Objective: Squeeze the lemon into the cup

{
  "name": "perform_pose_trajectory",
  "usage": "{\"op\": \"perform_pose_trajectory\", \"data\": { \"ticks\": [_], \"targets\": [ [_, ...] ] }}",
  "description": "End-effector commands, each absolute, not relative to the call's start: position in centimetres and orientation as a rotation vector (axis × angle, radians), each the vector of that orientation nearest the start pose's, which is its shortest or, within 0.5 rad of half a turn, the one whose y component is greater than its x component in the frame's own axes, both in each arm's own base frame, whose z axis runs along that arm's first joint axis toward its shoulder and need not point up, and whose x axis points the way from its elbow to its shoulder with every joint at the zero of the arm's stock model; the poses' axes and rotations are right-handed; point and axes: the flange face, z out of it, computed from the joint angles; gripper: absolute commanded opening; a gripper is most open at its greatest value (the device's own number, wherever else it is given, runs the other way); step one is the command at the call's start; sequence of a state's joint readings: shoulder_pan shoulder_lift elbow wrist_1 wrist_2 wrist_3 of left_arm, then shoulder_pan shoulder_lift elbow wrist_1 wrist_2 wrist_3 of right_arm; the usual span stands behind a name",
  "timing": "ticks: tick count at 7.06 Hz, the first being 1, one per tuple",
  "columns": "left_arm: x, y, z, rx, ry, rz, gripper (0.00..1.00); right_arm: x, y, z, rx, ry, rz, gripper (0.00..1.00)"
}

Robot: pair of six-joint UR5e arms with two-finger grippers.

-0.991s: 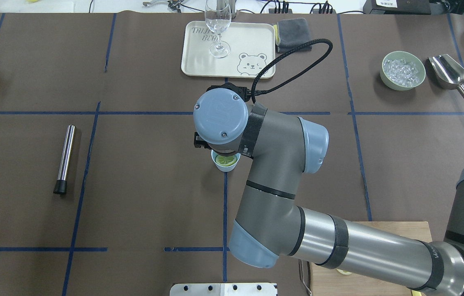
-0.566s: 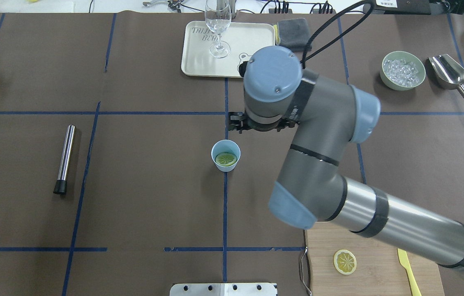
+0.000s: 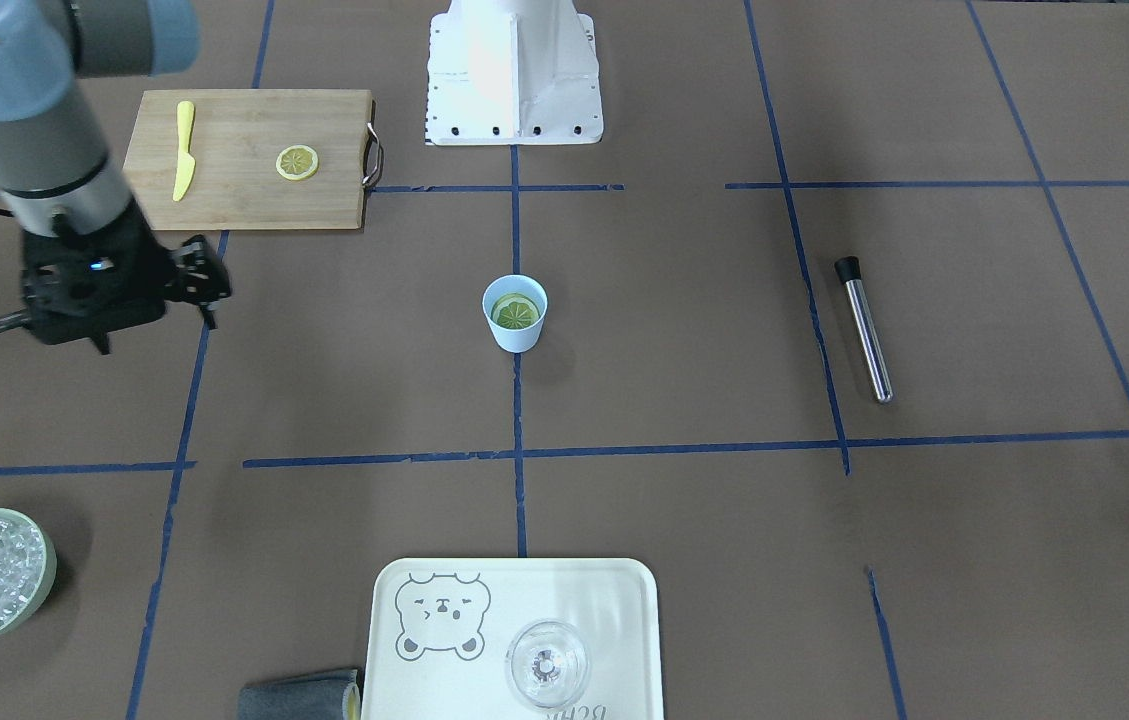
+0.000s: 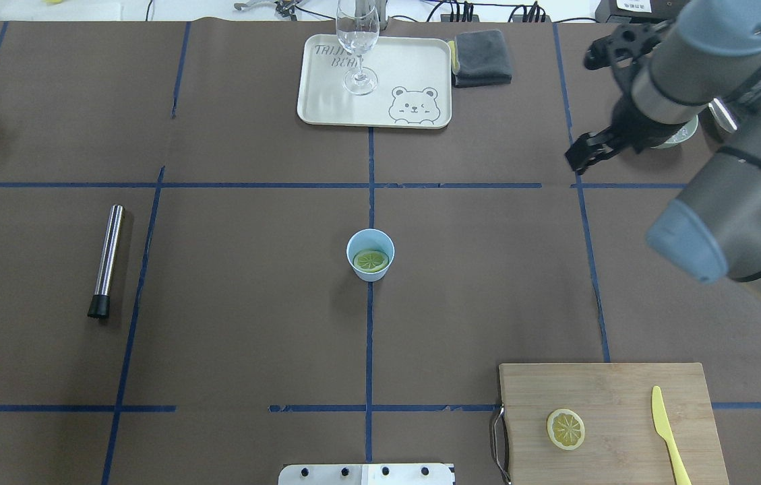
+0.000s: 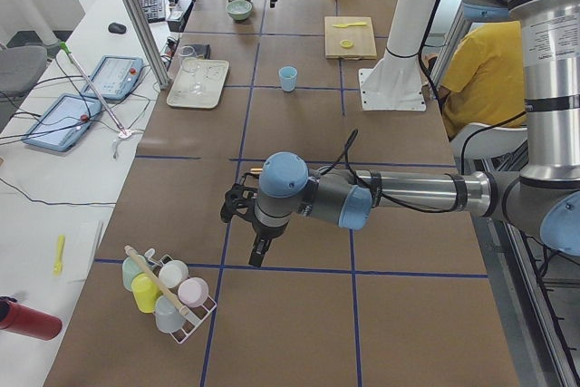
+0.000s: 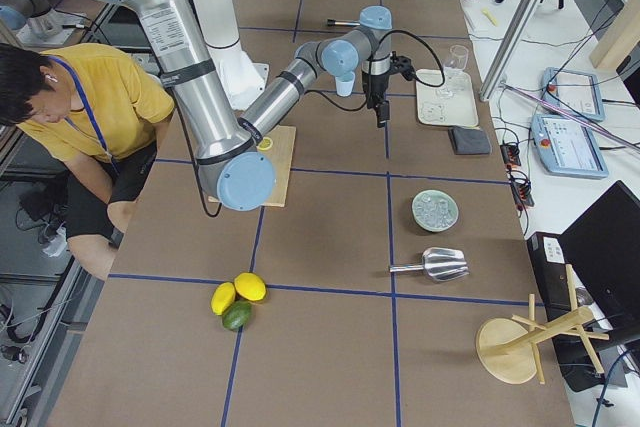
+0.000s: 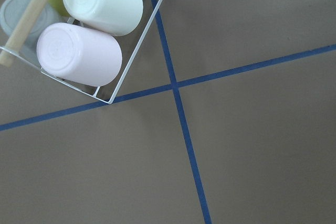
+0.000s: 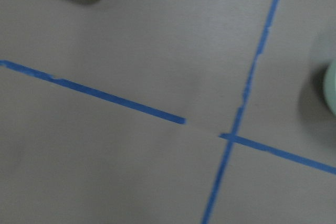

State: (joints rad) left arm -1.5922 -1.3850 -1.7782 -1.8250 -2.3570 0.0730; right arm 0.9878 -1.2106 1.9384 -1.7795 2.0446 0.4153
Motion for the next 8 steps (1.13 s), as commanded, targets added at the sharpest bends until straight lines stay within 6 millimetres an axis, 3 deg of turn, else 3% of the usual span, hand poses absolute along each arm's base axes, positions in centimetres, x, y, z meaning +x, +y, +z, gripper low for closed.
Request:
{"op": "perform_pose_trajectory", "data": {
  "ticks": [1, 3, 4, 5, 7, 8],
  "targets": [
    [-6.4, -42.7, 61.0, 0.297, 0.826, 0.178, 1.00, -9.3, -52.3, 43.8, 0.191, -0.587, -0.316, 1.00],
    [-6.1, -42.9, 60.0, 0.333, 0.826, 0.203, 1.00, -0.6, -48.1, 53.9, 0.048, -0.515, -0.143, 1.00],
    [-6.1, -42.8, 60.2, 0.356, 0.822, 0.213, 1.00, 1.9, -47.4, 55.0, 0.035, -0.550, -0.094, 1.00],
    [-6.1, -42.8, 60.3, 0.366, 0.821, 0.216, 1.00, 2.9, -46.1, 56.3, 0.008, -0.582, -0.066, 1.00],
    [-6.0, -43.1, 59.2, 0.385, 0.819, 0.222, 1.00, 6.7, -41.7, 60.3, -0.024, -0.640, -0.060, 1.00],
    [-4.1, -44.2, 58.4, 0.380, 0.822, 0.264, 1.00, 8.2, -39.7, 61.5, -0.034, -0.682, -0.030, 1.00]
  ]
}}
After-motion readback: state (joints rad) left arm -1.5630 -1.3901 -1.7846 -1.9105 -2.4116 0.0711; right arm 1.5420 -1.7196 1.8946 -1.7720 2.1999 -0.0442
